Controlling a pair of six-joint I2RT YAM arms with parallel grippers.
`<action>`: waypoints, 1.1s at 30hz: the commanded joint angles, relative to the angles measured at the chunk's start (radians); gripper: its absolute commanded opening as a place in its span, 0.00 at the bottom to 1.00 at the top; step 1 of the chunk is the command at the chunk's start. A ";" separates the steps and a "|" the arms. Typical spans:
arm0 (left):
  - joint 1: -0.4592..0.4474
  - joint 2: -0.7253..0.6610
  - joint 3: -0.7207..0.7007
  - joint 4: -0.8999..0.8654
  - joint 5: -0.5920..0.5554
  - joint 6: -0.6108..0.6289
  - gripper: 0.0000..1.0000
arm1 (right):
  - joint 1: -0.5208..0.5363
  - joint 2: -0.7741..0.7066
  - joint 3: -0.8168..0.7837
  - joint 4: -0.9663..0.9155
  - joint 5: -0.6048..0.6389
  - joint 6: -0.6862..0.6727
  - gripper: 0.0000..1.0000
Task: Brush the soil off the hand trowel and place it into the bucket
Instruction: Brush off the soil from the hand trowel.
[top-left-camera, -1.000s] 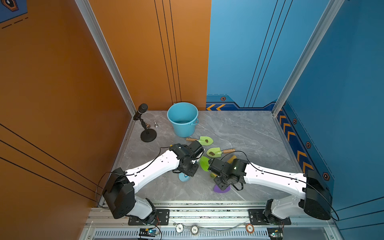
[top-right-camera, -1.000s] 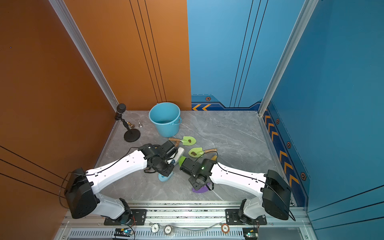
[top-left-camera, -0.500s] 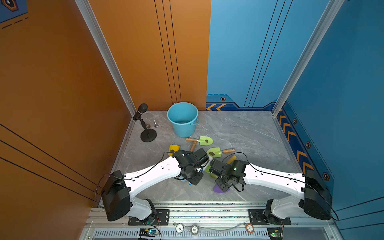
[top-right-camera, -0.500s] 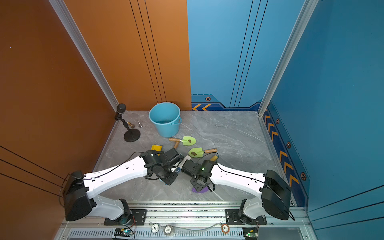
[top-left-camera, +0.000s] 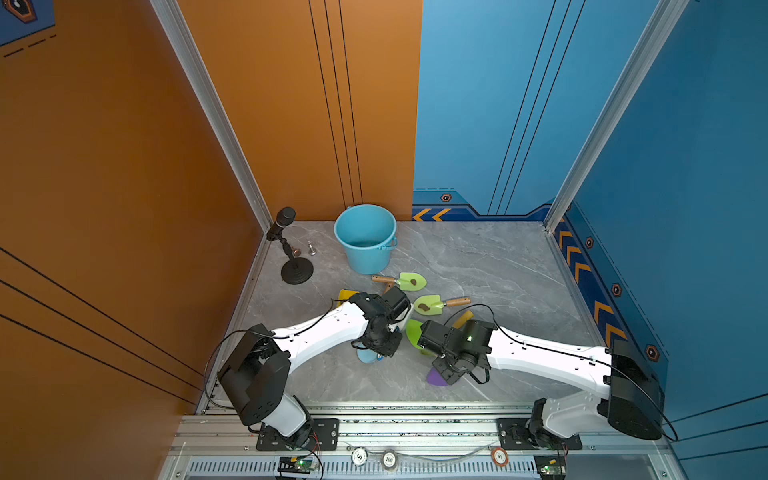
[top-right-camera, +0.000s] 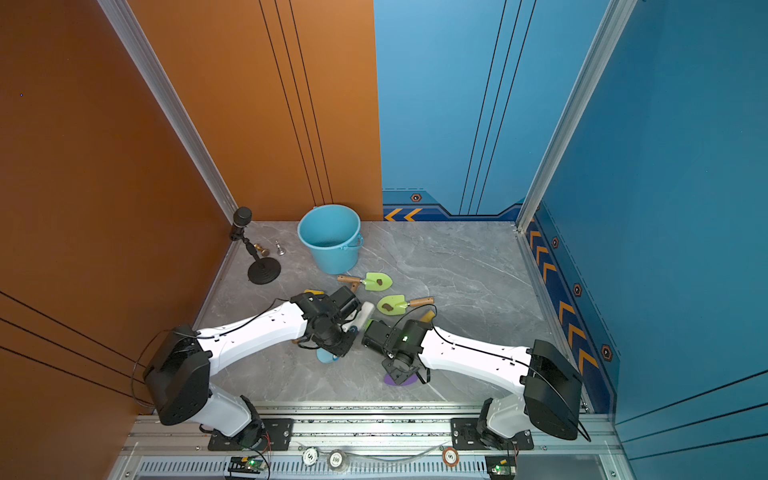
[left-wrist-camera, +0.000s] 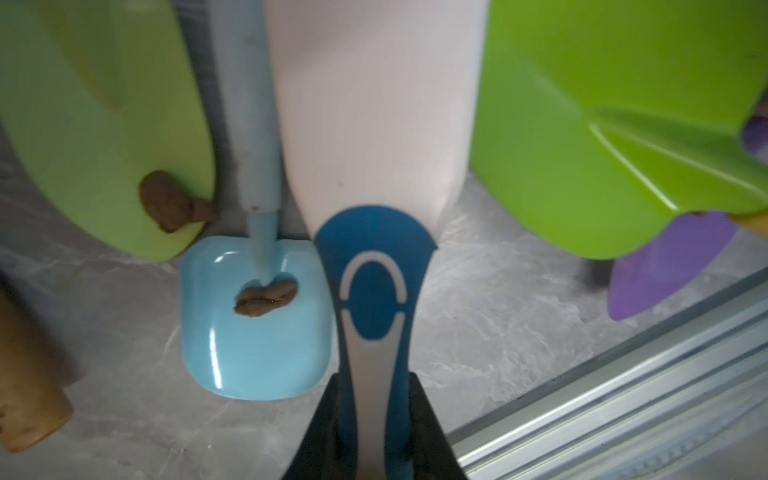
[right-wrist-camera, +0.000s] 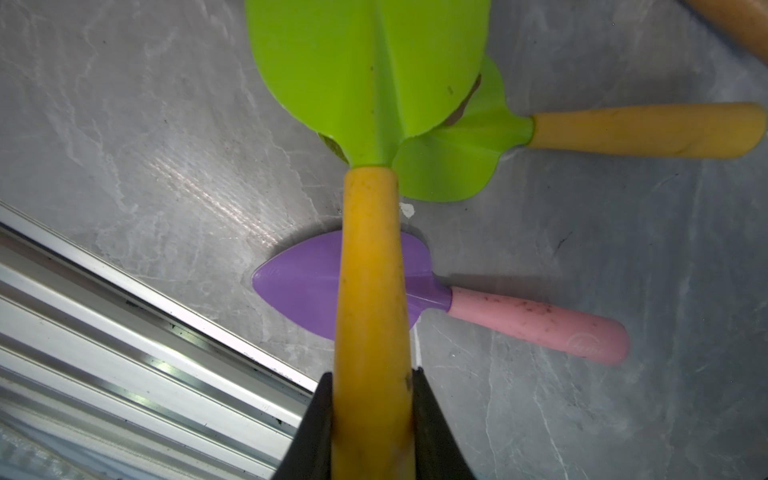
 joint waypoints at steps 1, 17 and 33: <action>0.029 -0.084 -0.015 -0.002 -0.014 0.019 0.00 | 0.005 -0.025 0.028 -0.016 0.042 0.001 0.05; -0.174 -0.036 0.037 0.034 0.094 -0.057 0.00 | 0.012 -0.009 0.069 -0.037 0.050 -0.028 0.05; 0.137 -0.156 -0.008 0.054 0.090 0.056 0.00 | -0.030 -0.091 0.029 -0.002 -0.017 -0.019 0.05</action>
